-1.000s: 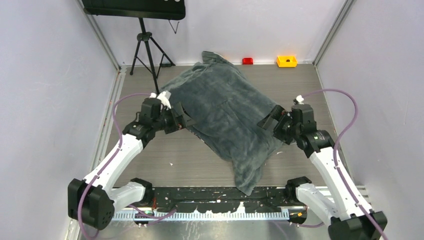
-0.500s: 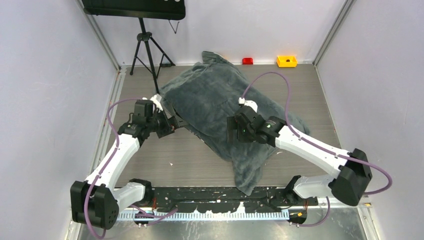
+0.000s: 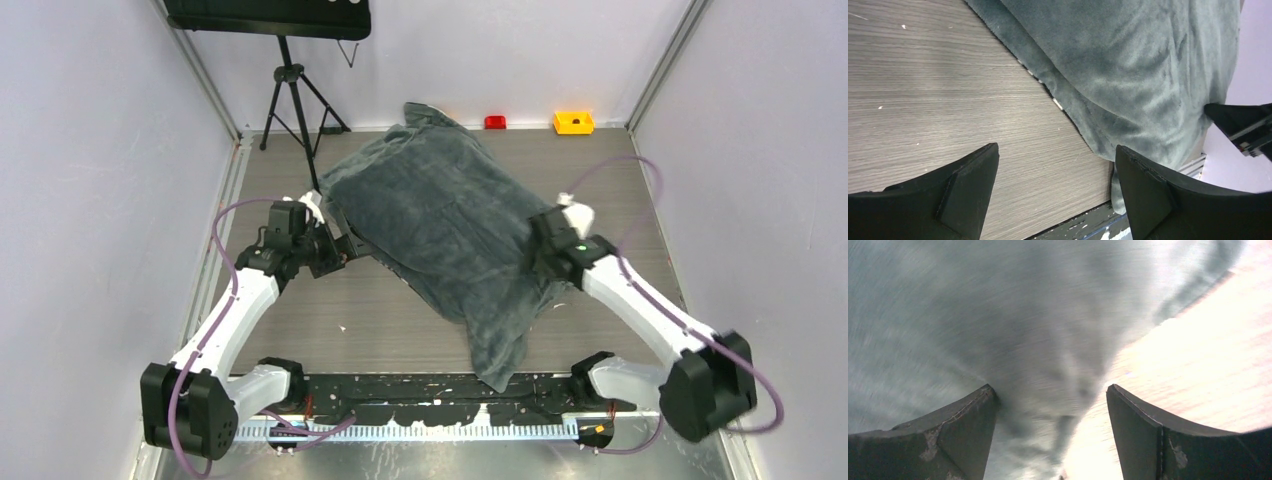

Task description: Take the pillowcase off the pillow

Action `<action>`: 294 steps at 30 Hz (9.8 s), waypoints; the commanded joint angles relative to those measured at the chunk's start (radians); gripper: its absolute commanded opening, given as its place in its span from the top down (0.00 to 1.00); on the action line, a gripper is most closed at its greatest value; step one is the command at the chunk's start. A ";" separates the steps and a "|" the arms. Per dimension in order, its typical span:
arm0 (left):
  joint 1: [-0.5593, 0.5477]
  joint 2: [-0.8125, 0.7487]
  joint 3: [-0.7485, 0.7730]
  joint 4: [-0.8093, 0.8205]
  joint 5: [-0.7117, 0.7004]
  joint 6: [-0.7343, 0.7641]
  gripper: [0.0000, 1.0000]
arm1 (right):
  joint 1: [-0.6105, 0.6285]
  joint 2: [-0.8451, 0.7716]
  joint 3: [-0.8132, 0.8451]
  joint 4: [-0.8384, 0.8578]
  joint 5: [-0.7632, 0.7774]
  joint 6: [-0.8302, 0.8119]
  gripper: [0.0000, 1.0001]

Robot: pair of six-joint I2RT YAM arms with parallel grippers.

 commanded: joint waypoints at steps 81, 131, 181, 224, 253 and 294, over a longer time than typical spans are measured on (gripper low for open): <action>0.082 0.257 0.040 0.664 0.034 -0.558 0.07 | -0.492 -0.170 0.259 0.073 -0.976 0.097 1.00; -0.867 0.163 0.096 0.238 -0.500 -0.100 0.42 | -0.490 0.217 0.764 -0.180 -0.127 -0.173 0.24; 0.019 -0.053 -0.134 0.079 0.116 -0.059 0.17 | 0.592 0.499 0.514 0.014 0.009 0.009 0.35; -0.183 0.221 -0.286 0.686 0.085 -0.445 0.24 | 0.577 0.318 0.363 0.135 -0.016 0.035 0.66; 0.045 0.147 -0.239 0.266 -0.022 -0.199 1.00 | 0.277 0.041 0.159 0.111 -0.127 0.059 0.96; -0.342 0.448 0.032 0.070 -0.236 -0.120 1.00 | 0.269 0.112 0.071 0.204 -0.358 0.034 0.96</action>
